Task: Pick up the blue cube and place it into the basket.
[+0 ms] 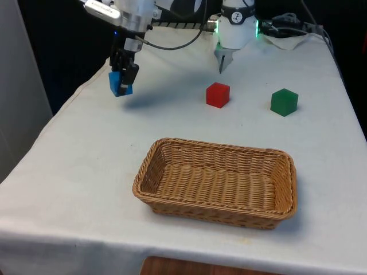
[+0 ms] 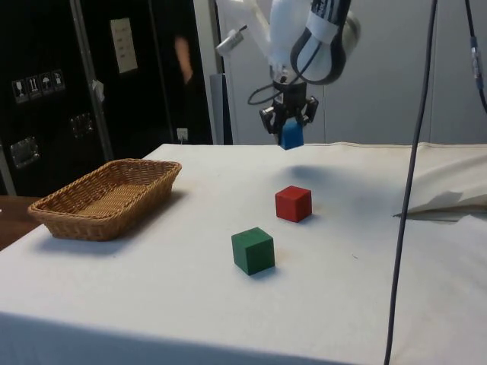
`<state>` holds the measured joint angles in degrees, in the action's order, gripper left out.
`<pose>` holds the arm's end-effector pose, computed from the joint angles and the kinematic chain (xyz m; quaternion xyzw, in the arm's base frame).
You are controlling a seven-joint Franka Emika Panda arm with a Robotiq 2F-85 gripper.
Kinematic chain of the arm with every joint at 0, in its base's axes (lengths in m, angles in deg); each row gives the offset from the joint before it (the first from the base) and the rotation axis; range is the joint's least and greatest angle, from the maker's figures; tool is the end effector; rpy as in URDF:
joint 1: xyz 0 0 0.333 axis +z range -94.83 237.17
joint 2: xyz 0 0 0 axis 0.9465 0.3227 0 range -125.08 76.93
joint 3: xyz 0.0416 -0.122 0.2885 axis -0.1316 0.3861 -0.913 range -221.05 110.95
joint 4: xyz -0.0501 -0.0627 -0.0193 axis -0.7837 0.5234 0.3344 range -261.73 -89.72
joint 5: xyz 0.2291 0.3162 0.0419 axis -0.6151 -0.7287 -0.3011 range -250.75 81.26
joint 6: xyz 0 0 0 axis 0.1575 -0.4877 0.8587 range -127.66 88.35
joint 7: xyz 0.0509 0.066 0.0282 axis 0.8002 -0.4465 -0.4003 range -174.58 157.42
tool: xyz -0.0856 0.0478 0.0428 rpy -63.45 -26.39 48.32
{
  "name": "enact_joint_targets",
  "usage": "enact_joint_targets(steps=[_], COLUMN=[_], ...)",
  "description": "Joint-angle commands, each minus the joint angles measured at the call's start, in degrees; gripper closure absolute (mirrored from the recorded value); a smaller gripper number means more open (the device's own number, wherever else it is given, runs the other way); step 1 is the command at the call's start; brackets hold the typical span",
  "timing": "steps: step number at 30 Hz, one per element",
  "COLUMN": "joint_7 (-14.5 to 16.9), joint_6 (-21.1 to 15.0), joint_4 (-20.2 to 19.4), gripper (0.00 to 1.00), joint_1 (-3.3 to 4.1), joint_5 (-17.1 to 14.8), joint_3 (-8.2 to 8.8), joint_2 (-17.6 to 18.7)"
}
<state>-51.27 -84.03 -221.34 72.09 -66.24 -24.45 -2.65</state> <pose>0.4709 -0.2487 0.2157 0.8857 -0.4230 0.1485 0.1204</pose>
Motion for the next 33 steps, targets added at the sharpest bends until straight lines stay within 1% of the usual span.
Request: enact_joint_targets(steps=[1,6,10,11,12,15,18,19,20,21,27,28,29,33], joint_7=[0.2,0.3,0.3,0.0,0.2,0.1,-0.2,-0.2,-0.2,-0.4,-1.0,-1.0,-1.3,-1.7], joint_6=[0.9,2.9,4.1,3.3,4.5,5.8,6.9,7.2,6.5,7.8,9.7,9.2,10.4,11.7], joint_4=[0.1,2.5,4.0,4.0,4.4,5.8,6.8,7.2,7.0,7.7,9.8,9.9,10.6,12.1], gripper=[1.00,1.00,1.00,1.00,1.00,1.00,1.00,1.00,1.00,1.00,1.00,1.00,1.00,1.00], joint_1=[-0.34,-0.46,-0.29,0.00,-0.23,0.00,0.06,0.11,0.11,0.17,0.29,0.17,0.34,0.34], joint_5=[-0.7,-1.4,-1.8,-1.0,-1.8,-1.9,-1.9,-1.9,-1.5,-1.9,-1.9,-1.5,-1.9,-1.9], joint_3=[-0.92,-1.89,-2.23,-1.43,-2.29,-2.52,-2.75,-2.81,-2.46,-2.98,-3.67,-3.44,-3.90,-4.53], joint_2=[-0.6,-0.6,-0.7,-0.1,-0.7,-1.0,-1.3,-1.4,-1.0,-1.6,-1.9,-1.5,-1.9,-1.9])
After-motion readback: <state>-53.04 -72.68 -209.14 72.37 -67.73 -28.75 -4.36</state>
